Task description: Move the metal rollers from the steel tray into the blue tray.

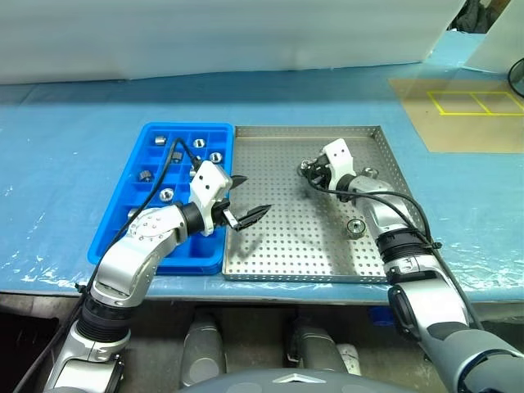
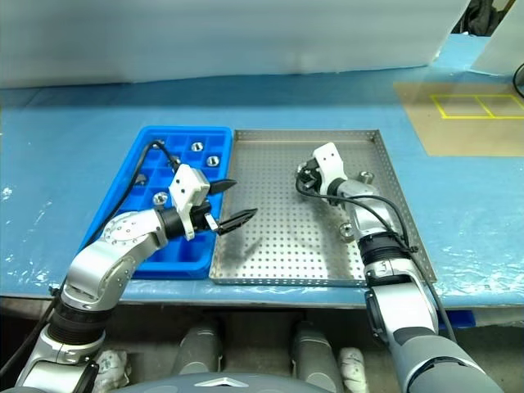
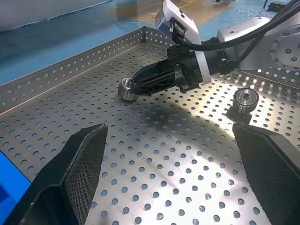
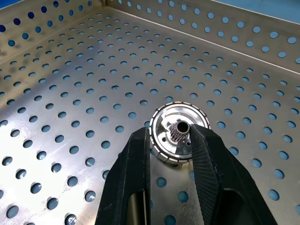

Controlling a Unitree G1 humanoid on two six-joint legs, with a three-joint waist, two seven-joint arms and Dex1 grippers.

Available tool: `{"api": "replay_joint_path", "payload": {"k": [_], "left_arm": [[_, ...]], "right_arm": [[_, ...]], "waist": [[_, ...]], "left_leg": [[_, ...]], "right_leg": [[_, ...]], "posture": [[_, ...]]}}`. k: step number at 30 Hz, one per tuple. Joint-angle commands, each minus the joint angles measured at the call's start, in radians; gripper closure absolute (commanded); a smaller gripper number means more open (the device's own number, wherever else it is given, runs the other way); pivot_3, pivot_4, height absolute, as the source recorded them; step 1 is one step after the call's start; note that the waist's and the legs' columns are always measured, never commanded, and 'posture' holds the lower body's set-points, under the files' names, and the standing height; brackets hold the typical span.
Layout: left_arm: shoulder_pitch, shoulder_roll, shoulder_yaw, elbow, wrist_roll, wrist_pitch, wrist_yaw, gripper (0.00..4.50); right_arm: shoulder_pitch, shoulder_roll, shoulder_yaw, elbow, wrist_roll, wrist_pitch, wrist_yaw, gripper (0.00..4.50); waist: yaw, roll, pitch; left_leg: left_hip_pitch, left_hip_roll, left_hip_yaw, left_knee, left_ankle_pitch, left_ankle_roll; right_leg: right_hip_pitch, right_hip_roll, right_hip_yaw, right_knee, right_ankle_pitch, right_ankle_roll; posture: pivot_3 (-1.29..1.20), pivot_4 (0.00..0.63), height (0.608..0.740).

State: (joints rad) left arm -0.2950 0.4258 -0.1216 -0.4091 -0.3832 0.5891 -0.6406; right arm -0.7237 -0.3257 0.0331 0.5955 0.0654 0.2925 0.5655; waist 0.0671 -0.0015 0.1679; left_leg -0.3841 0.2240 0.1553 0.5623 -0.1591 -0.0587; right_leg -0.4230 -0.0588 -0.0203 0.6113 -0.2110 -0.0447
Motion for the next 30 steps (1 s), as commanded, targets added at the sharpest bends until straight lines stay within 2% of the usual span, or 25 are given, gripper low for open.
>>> {"api": "replay_joint_path", "payload": {"k": [1,5,7,8,13,23,30], "left_arm": [[-0.006,0.000,-0.001,-0.014,0.002,-0.023,-0.004,0.00],[-0.007,-0.002,-0.003,-0.015,0.005,-0.024,-0.004,0.00],[-0.006,0.000,-0.007,-0.015,0.011,-0.024,-0.004,0.00],[-0.005,0.000,-0.007,-0.016,0.012,-0.024,-0.004,0.00],[-0.005,-0.003,-0.007,-0.018,0.010,-0.020,-0.004,0.00],[-0.013,-0.005,-0.008,-0.029,0.003,-0.003,-0.002,0.00],[-0.002,-0.007,-0.013,-0.045,0.004,0.001,0.004,0.00]], "right_arm": [[-0.017,0.007,0.004,0.002,-0.002,-0.014,0.007,3.71],[-0.018,0.013,-0.003,-0.016,0.007,-0.025,0.017,3.71],[-0.018,0.014,-0.006,-0.021,0.009,-0.025,0.022,2.97],[-0.019,0.015,-0.008,-0.025,0.013,-0.024,0.026,2.77],[-0.030,0.023,-0.019,-0.036,0.025,-0.035,0.029,1.10],[-0.070,0.041,-0.052,0.041,0.022,-0.075,-0.048,1.10],[-0.137,0.060,-0.036,0.147,0.009,-0.039,-0.069,1.10]], "waist": [[0.000,0.000,0.000],[0.000,0.000,0.000],[0.000,0.000,0.000],[0.000,0.000,0.000],[0.000,0.000,0.000],[0.000,0.000,0.000],[0.000,0.000,0.000]], "left_leg": [[0.000,0.000,0.000,0.000,0.000,0.000],[0.000,0.000,0.000,0.000,0.000,0.000],[0.000,0.000,0.000,0.000,0.000,0.000],[0.000,0.000,0.000,0.000,0.000,0.000],[0.000,0.000,0.000,0.000,0.000,0.000],[0.000,0.000,0.000,0.000,0.000,0.000],[0.000,0.000,0.000,0.000,0.000,0.000]], "right_leg": [[0.000,0.000,0.000,0.000,0.000,0.000],[0.000,0.000,0.000,0.001,0.000,0.000],[0.000,0.000,0.000,0.001,0.000,0.000],[0.000,0.000,0.000,0.001,0.000,0.000],[0.000,0.000,0.000,0.001,0.000,0.000],[0.000,0.000,0.000,0.001,0.000,0.000],[0.000,0.000,0.000,0.001,0.000,0.000]], "posture": [[-0.02,0.150,0.740],[-0.02,0.150,0.740],[-0.02,0.150,0.740],[-0.02,0.150,0.740],[-0.02,0.150,0.740],[-0.01,0.150,0.740],[-0.01,0.150,0.740]]}}
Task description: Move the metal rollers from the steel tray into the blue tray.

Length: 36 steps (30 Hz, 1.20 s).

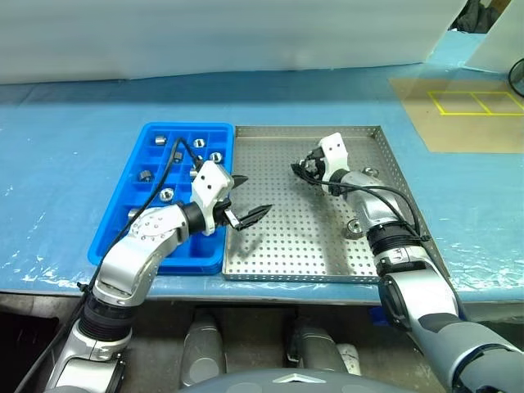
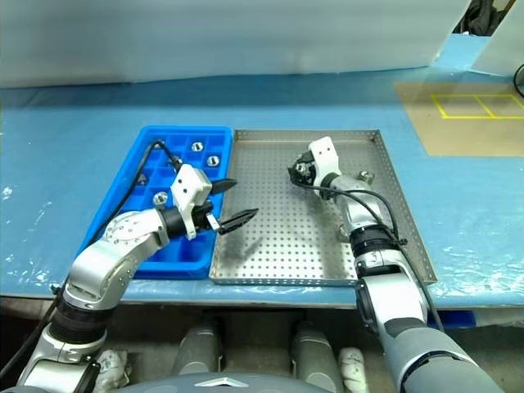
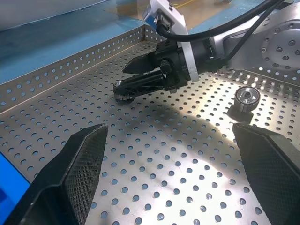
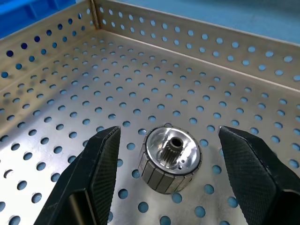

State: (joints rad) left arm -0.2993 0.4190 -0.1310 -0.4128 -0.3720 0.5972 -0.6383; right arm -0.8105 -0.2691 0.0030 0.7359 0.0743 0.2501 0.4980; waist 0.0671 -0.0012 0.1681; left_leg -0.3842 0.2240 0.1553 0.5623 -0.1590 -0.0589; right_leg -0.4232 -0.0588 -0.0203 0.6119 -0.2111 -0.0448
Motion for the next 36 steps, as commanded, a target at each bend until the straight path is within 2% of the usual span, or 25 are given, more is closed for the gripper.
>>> {"api": "replay_joint_path", "payload": {"k": [1,14,17,20,21,28,36], "left_arm": [[0.003,0.000,-0.004,-0.041,-0.007,-0.007,0.001,0.00],[0.008,-0.006,-0.009,-0.044,-0.004,-0.010,0.013,0.00],[0.010,-0.007,-0.009,-0.045,-0.004,-0.012,0.015,0.00],[0.011,-0.007,-0.009,-0.044,-0.004,-0.014,0.016,0.00],[0.011,-0.007,-0.008,-0.044,-0.004,-0.015,0.017,0.00],[0.043,-0.018,0.049,-0.102,-0.012,0.008,0.091,0.00],[0.151,-0.034,0.121,-0.231,0.024,0.059,0.260,0.00]], "right_arm": [[-0.059,0.005,-0.004,0.015,0.000,0.006,0.001,1.10],[-0.140,-0.006,0.046,0.128,-0.047,0.138,0.076,1.10],[-0.147,-0.009,0.044,0.139,-0.053,0.134,0.079,1.67],[-0.151,-0.012,0.037,0.136,-0.053,0.126,0.082,2.70],[-0.152,-0.013,0.034,0.132,-0.052,0.121,0.083,2.88],[-0.126,-0.020,0.025,-0.011,-0.023,0.043,0.136,2.88],[-0.132,0.026,0.021,-0.225,0.044,0.071,0.181,2.88]], "waist": [[0.000,0.000,0.000],[0.001,0.000,0.000],[0.001,0.000,0.000],[0.001,0.000,0.000],[0.001,0.000,0.000],[0.001,0.000,0.000],[0.002,0.001,0.000]], "left_leg": [[0.000,0.000,0.000,0.000,0.000,0.000],[0.000,0.000,0.000,0.000,0.000,0.000],[0.000,0.000,0.000,0.000,0.000,0.000],[0.000,0.000,0.000,0.000,0.000,0.000],[0.000,0.000,0.000,0.000,0.000,0.000],[-0.001,0.000,0.000,0.000,0.000,0.000],[-0.001,0.000,0.000,-0.001,0.000,0.000]], "right_leg": [[0.000,0.000,0.000,0.000,0.000,0.000],[0.000,0.000,0.000,0.000,0.000,0.000],[0.000,0.000,0.000,0.000,0.000,0.000],[0.000,0.000,0.000,0.000,0.000,0.000],[0.000,0.000,0.000,0.000,0.000,0.000],[-0.001,0.000,0.000,0.000,0.000,0.000],[-0.001,0.000,-0.001,-0.001,0.000,0.000]], "posture": [[-0.01,0.150,0.740],[0.01,0.150,0.740],[0.01,0.150,0.740],[0.01,0.150,0.740],[0.01,0.150,0.740],[0.01,0.150,0.740],[0.08,0.150,0.740]]}}
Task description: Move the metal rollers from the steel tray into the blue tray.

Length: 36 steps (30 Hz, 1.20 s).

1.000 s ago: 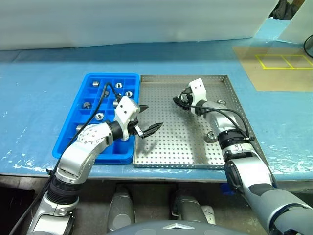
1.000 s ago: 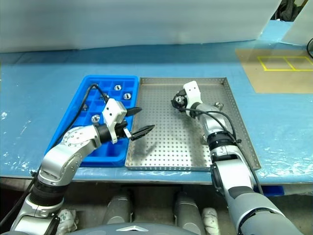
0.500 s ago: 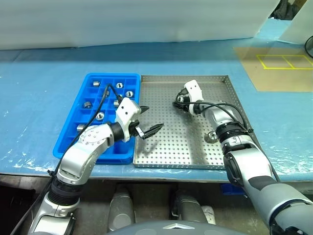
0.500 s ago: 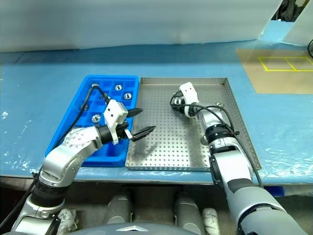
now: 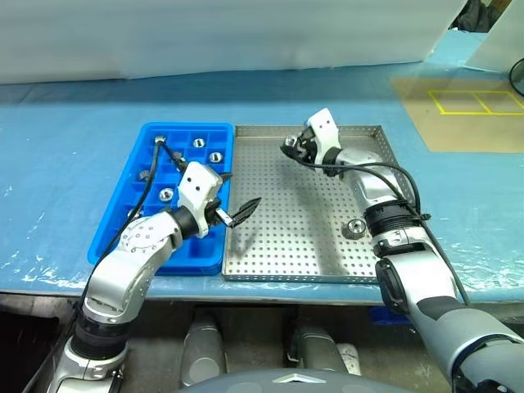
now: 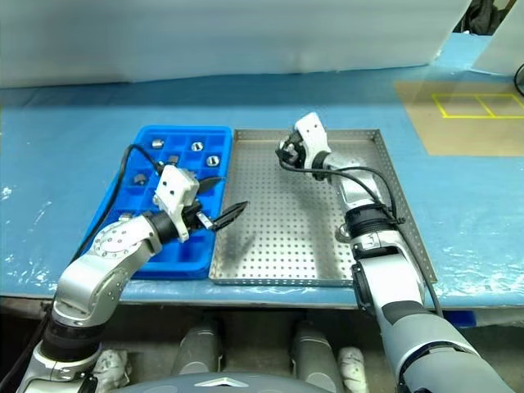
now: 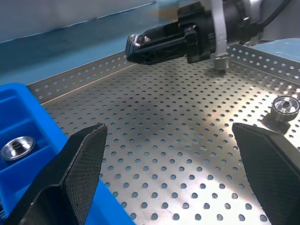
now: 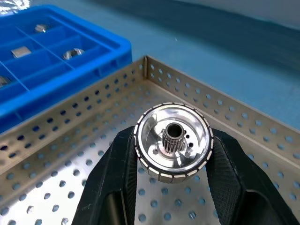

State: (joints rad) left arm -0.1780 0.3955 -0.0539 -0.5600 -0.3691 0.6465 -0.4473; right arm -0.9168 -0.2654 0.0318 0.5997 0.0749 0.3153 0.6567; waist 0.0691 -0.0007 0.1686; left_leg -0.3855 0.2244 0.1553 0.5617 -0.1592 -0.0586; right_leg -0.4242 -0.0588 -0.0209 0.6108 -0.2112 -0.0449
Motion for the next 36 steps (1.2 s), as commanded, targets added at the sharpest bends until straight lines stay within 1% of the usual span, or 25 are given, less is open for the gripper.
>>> {"api": "replay_joint_path", "payload": {"k": [1,7,12,18,22,25,27,29,36], "left_arm": [[0.054,-0.012,0.053,-0.104,0.032,0.016,0.094,0.00],[0.205,-0.039,0.077,-0.221,0.043,0.023,0.180,0.00],[0.339,-0.070,0.097,-0.291,0.036,0.008,0.216,0.00],[0.506,-0.099,0.128,-0.368,0.034,-0.025,0.241,0.00],[0.609,-0.110,0.118,-0.407,0.041,-0.066,0.239,0.00],[0.651,-0.115,0.101,-0.401,0.059,-0.104,0.241,0.00],[0.668,-0.115,0.087,-0.392,0.076,-0.130,0.244,0.00],[0.686,-0.116,0.074,-0.381,0.095,-0.158,0.244,0.00],[0.727,-0.128,0.070,-0.317,0.120,-0.257,0.221,0.00]], "right_arm": [[-0.030,0.035,0.003,-0.107,0.050,0.011,0.036,2.88],[-0.039,0.116,0.078,-0.115,0.049,0.029,0.108,2.88],[-0.049,0.175,0.153,-0.098,0.031,0.025,0.164,2.88],[-0.048,0.196,0.219,-0.097,0.044,0.072,0.288,2.88],[-0.042,0.203,0.260,-0.106,0.041,0.110,0.353,2.88],[-0.028,0.211,0.310,-0.109,0.024,0.136,0.388,2.88],[-0.021,0.214,0.334,-0.114,0.020,0.151,0.402,2.88],[-0.016,0.219,0.349,-0.120,0.019,0.161,0.409,2.88],[-0.013,0.254,0.367,-0.109,0.002,0.150,0.373,2.88]], "waist": [[0.000,0.000,0.000],[0.008,0.000,0.000],[0.034,0.000,0.000],[0.072,0.000,0.001],[0.096,0.000,0.001],[0.115,0.000,0.001],[0.124,0.000,0.001],[0.136,0.000,0.001],[0.146,0.000,0.001]], "left_leg": [[0.000,0.000,0.000,0.000,0.000,0.000],[-0.001,0.001,-0.001,-0.002,0.000,0.000],[-0.002,0.001,-0.002,-0.003,-0.001,0.002],[-0.002,0.000,-0.003,-0.005,-0.002,0.003],[-0.002,0.001,-0.004,-0.006,-0.002,0.003],[-0.002,0.000,-0.004,-0.007,-0.002,0.003],[-0.001,0.000,-0.004,-0.008,-0.002,0.003],[-0.001,0.000,-0.005,-0.009,-0.002,0.002],[-0.001,0.000,-0.005,-0.011,-0.001,0.001]], "right_leg": [[0.000,0.000,0.000,0.000,0.000,0.000],[0.000,0.000,-0.002,-0.003,0.000,0.000],[0.000,0.000,-0.003,-0.004,0.000,0.000],[0.000,-0.001,-0.003,-0.005,-0.001,0.000],[0.000,0.000,-0.003,-0.005,-0.001,0.000],[0.000,0.000,-0.003,-0.005,-0.002,0.001],[0.000,0.000,-0.003,-0.005,-0.004,0.006],[-0.001,0.000,-0.003,-0.005,-0.005,0.006],[-0.001,0.000,-0.002,-0.006,-0.005,0.006]], "posture": [[0.10,0.150,0.740],[0.20,0.150,0.740],[0.30,0.150,0.740],[0.40,0.150,0.740],[0.44,0.150,0.740],[0.46,0.150,0.740],[0.47,0.150,0.740],[0.48,0.150,0.740],[0.49,0.150,0.740]]}}
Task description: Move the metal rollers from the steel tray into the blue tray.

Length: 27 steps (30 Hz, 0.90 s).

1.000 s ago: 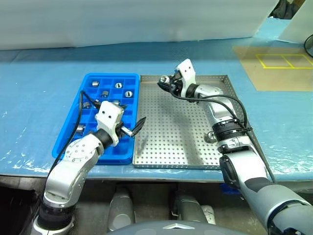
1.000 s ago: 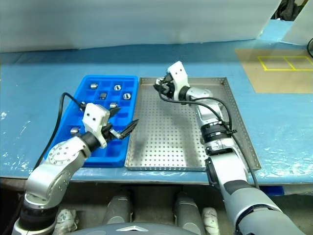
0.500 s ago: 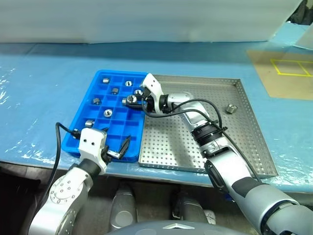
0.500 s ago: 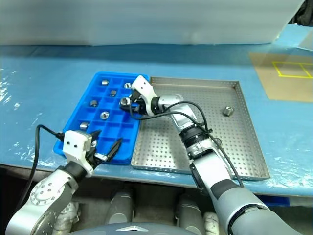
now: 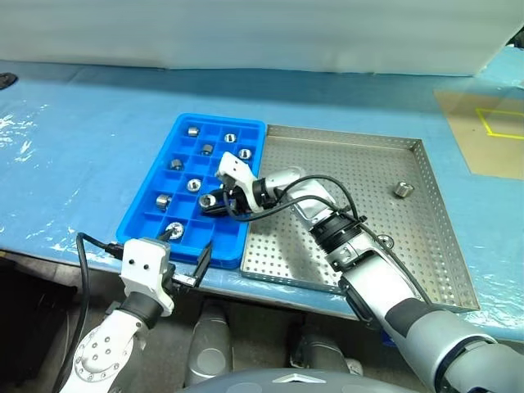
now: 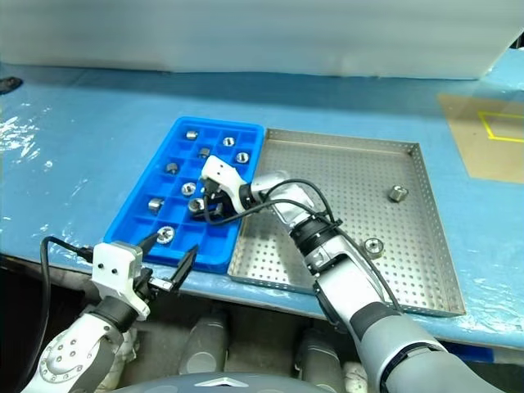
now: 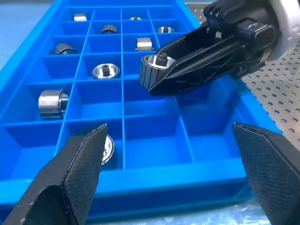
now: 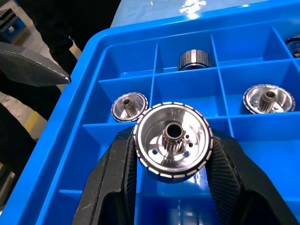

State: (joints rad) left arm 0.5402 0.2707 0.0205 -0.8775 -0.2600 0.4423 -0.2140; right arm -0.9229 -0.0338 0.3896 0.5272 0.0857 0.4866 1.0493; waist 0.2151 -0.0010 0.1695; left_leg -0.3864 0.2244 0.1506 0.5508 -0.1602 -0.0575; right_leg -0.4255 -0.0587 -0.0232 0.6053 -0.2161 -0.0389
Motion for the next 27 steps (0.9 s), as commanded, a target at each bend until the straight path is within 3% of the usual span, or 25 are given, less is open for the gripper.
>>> {"api": "replay_joint_path", "payload": {"k": [1,9,16,20,27], "left_arm": [[0.007,-0.002,-0.005,0.008,0.013,-0.061,-0.015,0.00],[-0.071,0.016,0.006,0.061,0.007,-0.074,-0.046,0.00],[-0.250,0.051,-0.010,0.120,-0.054,-0.019,-0.114,0.00],[-0.379,0.081,-0.030,0.182,-0.099,0.014,-0.181,0.00],[-0.623,0.128,-0.084,0.333,-0.153,0.064,-0.320,0.00]], "right_arm": [[-0.007,0.024,0.014,-0.030,-0.021,-0.035,-0.032,2.88],[0.012,0.024,-0.025,-0.016,-0.024,-0.077,-0.079,0.20],[0.062,-0.083,-0.199,-0.194,0.124,-0.022,-0.030,0.20],[0.139,-0.256,-0.230,-0.365,0.170,0.088,0.030,0.20],[0.305,-0.536,-0.288,-0.636,0.215,0.287,0.026,0.20]], "waist": [[0.001,0.000,0.000],[0.000,0.000,0.000],[-0.008,0.000,0.000],[-0.018,0.000,0.000],[-0.089,0.001,-0.001]], "left_leg": [[0.000,0.000,0.000,0.000,0.000,0.000],[0.001,0.000,0.000,-0.001,0.000,-0.001],[0.001,-0.001,0.000,0.000,0.001,-0.001],[0.002,-0.001,0.001,0.003,0.003,-0.005],[0.004,0.000,0.002,0.004,0.004,-0.006]], "right_leg": [[0.000,0.000,0.000,0.000,0.000,0.000],[0.000,0.000,0.000,0.001,0.000,0.000],[0.000,0.000,0.000,0.002,0.003,-0.005],[0.003,0.000,0.001,0.003,0.004,-0.005],[0.003,0.002,0.003,0.005,0.004,-0.005]], "posture": [[0.48,0.150,0.740],[0.43,0.150,0.740],[0.26,0.150,0.740],[0.16,0.150,0.740],[-0.01,0.150,0.740]]}}
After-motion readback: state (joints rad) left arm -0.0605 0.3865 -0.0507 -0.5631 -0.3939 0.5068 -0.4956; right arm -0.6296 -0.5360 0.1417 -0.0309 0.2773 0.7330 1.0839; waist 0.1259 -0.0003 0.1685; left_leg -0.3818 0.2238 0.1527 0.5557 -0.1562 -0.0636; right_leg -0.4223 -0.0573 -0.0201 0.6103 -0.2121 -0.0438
